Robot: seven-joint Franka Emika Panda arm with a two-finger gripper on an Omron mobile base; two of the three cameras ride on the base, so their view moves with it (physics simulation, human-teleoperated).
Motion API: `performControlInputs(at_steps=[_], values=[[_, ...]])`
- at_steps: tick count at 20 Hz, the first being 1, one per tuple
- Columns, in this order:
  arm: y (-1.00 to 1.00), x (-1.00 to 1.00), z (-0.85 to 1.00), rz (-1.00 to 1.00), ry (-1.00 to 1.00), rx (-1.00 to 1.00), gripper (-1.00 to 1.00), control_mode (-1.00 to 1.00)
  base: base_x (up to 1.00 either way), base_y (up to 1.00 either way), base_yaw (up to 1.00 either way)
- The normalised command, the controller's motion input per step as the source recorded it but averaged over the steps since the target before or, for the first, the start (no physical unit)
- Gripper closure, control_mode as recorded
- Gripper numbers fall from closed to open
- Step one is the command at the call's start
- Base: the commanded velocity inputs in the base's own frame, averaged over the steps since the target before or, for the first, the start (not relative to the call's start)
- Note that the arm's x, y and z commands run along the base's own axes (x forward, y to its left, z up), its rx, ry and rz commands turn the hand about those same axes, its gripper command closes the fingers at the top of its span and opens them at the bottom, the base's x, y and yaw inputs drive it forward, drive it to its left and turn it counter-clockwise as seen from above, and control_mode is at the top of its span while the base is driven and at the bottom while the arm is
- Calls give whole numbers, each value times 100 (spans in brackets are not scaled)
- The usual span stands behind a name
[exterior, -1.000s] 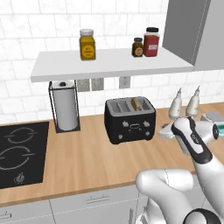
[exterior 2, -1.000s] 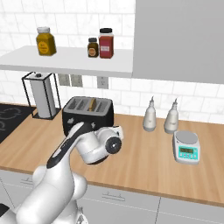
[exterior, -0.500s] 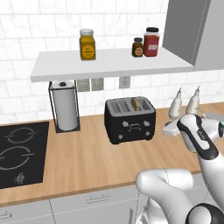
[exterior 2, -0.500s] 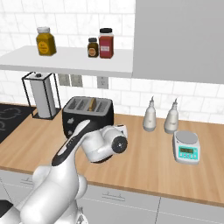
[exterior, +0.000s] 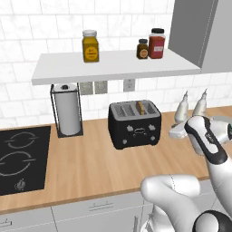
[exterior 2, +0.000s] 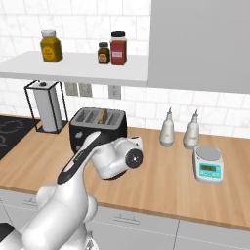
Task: Start the toaster. Once the lever pops up, take the bread to the plate on the dining counter.
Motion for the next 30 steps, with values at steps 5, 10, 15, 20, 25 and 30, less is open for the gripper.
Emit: performControlInputs(at_steps=[5, 10, 15, 20, 25, 30], values=[[0, 15, 37, -3, 13, 0, 100, -100, 0, 0, 0], [1, 28, 57, -10, 28, -6, 100, -100, 0, 0, 0], [19, 34, 27, -4, 26, -20, 100, -100, 0, 0, 0], [27, 13, 0, -9, 5, -14, -100, -100, 0, 0, 0], [8, -8, 0, -2, 0, -2, -100, -100, 0, 0, 0], [31, -7, 23, -2, -1, -4, -100, -100, 0, 0, 0]])
